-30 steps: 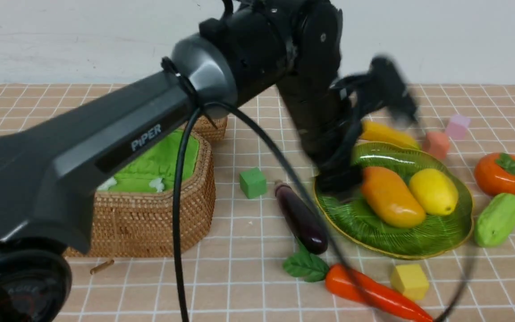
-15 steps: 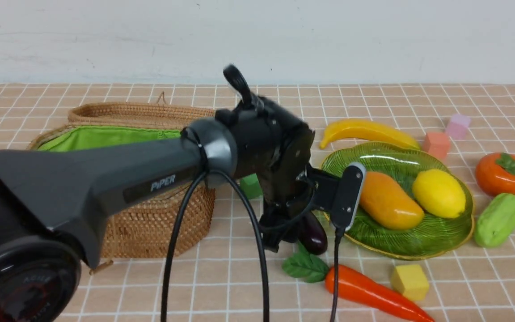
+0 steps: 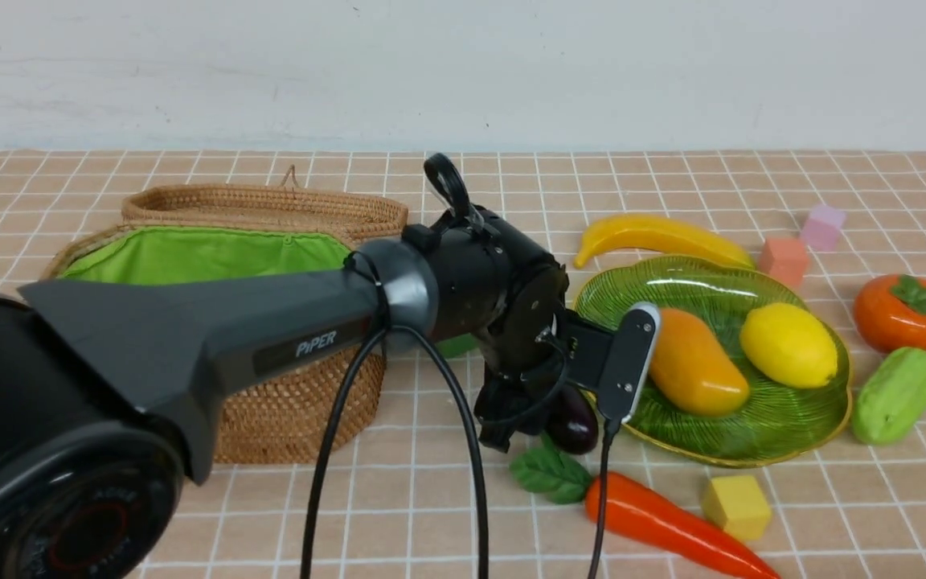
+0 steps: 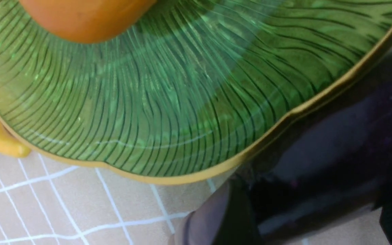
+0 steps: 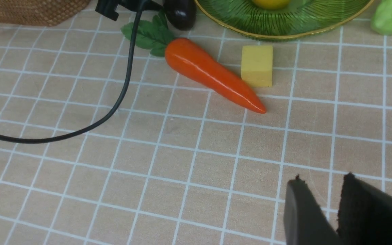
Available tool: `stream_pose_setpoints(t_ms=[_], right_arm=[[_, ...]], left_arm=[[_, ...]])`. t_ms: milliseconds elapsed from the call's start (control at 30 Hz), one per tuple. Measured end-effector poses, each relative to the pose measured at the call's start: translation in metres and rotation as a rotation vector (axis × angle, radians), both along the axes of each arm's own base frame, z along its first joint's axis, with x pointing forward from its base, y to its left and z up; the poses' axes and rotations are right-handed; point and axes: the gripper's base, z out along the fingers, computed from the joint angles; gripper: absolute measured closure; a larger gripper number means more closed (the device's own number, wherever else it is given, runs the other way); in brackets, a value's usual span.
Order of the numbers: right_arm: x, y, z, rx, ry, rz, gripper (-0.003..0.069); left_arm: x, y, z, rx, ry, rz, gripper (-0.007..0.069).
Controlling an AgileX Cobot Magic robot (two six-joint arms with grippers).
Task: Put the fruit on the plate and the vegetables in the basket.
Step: Use the left arm to grab an eggplant and put it into the left basket
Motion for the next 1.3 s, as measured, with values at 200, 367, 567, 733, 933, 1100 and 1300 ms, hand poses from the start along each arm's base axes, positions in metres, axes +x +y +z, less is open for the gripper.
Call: stream_pose_setpoints(t_ms=[200,367,567,733,933,1100,1300], right_arm=[[0.000,0.000,0.000,0.000,0.000,0.000,0.0466],[0.000,0.000,0.000,0.000,-0.001,0.000,0.0466],[0.001,0.000,0.001,0.005,-0.012,-0.001,0.0466],[0.001,0.000,0.001,-0.005,-0.021,0.008,0.0466],[0.001,0.000,0.002,-0.008,-0.029,0.012,0.0466],[0.001,0.000,0.002,-0.008,-0.029,0.012,0.0466],[0.001,0.000,0.002,-0.007,-0.032,0.011,0.0466]], left_arm=[[-0.004,0.008,0.004,0.060,0.061,0.026,0.0164],[-0.010,0.016,0.012,0.070,0.141,0.087,0.0174],[-0.014,0.014,0.016,0.036,0.164,0.115,0.0177],[-0.009,0.009,0.021,-0.027,0.091,0.082,0.0172],[-0.003,0.003,0.017,-0.064,0.030,0.042,0.0128],[0.000,0.002,0.004,-0.055,0.040,0.042,0.0116],[0.003,0.000,-0.005,-0.060,0.035,0.038,0.0116]])
